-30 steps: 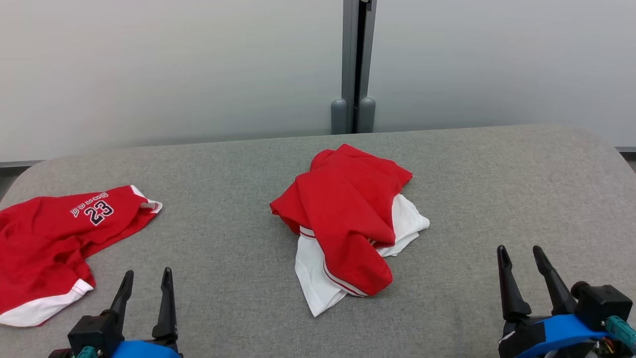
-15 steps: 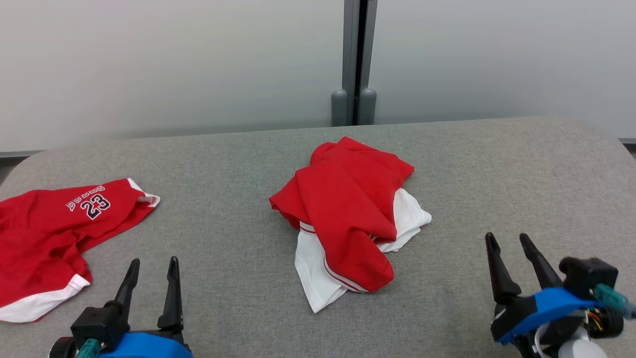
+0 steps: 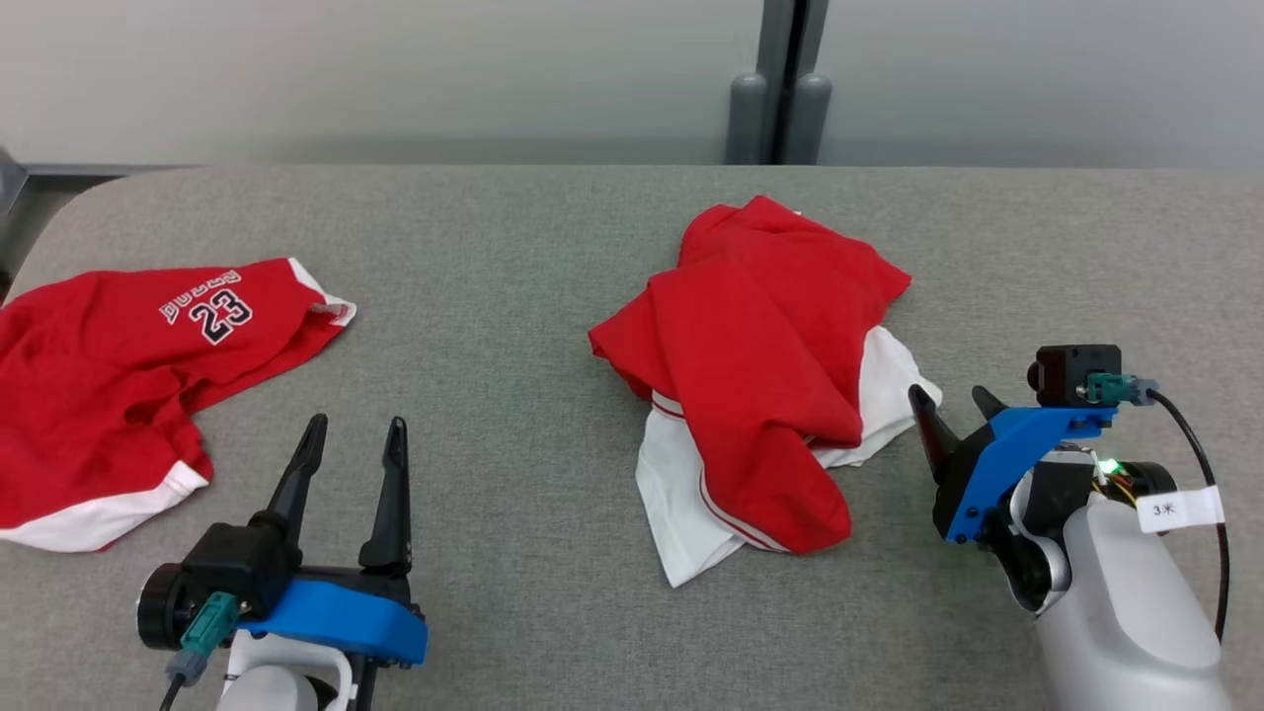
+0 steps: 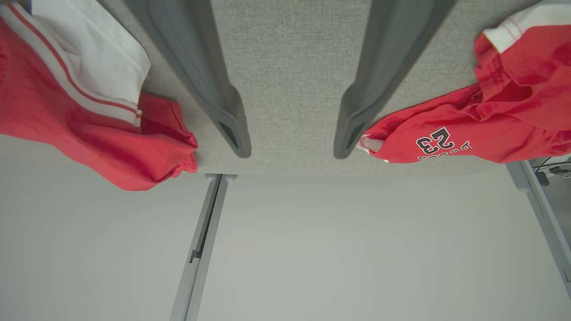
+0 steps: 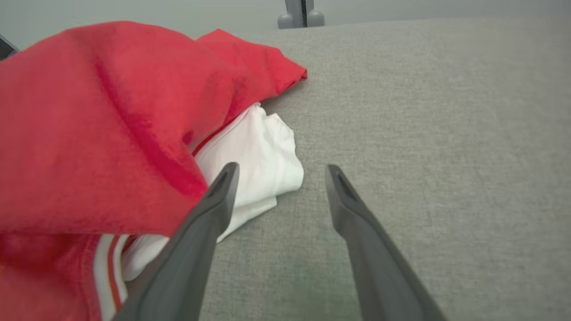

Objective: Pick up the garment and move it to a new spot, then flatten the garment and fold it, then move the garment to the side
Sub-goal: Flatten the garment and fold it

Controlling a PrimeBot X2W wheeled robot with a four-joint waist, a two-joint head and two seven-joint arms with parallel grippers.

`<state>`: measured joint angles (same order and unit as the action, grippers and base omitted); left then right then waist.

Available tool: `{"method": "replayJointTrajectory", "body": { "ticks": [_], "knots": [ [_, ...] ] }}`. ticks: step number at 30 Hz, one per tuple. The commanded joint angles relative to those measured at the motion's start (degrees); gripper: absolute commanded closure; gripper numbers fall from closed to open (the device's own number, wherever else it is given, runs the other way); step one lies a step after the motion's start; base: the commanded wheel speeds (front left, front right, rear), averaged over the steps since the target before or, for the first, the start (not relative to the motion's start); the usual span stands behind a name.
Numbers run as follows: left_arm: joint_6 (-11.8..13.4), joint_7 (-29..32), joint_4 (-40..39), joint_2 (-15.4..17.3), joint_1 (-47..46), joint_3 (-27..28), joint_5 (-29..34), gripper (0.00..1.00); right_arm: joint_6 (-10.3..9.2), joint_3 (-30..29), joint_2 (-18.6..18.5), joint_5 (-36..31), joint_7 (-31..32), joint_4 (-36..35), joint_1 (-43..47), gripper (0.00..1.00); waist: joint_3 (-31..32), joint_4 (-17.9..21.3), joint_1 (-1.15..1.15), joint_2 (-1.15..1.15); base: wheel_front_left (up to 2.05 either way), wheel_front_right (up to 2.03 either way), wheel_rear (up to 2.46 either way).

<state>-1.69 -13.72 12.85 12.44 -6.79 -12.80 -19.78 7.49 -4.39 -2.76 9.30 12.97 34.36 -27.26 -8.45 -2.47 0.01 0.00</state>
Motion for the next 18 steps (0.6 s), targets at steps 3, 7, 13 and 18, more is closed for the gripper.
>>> {"method": "replayJointTrajectory", "body": {
  "ticks": [3, 7, 13, 18],
  "knots": [
    [-0.5, -0.3, 0.5, -0.4, -2.2, -0.9, 0.5, 0.0, 0.01, -1.7, -0.2, -0.9, -1.4, 8.5, -4.8, 0.0, -3.1, -3.4, -0.01, 0.0, 0.0, 0.0, 0.0],
    [-0.9, -0.6, 1.4, -0.8, -3.5, -1.6, 0.7, 0.0, 0.01, -2.8, -0.2, -2.5, -3.5, 16.0, -8.4, 0.0, -4.1, -5.3, -0.01, 0.0, 0.0, 0.0, 0.0],
    [-1.1, -1.0, 2.8, -1.1, -4.1, -1.7, 0.5, 0.0, 0.01, -1.8, -0.1, -2.9, -7.8, 23.1, -10.8, 1.0, -3.5, -6.0, -0.01, 0.0, 0.0, 0.0, 0.0],
    [-0.9, -1.2, 3.6, -1.2, -2.6, -1.1, -0.2, 0.0, 0.01, -0.6, -0.5, -5.0, -13.5, 21.7, -13.5, 1.0, -1.3, -5.0, -0.01, 0.0, 0.0, 0.0, 0.0]
  ]
}}
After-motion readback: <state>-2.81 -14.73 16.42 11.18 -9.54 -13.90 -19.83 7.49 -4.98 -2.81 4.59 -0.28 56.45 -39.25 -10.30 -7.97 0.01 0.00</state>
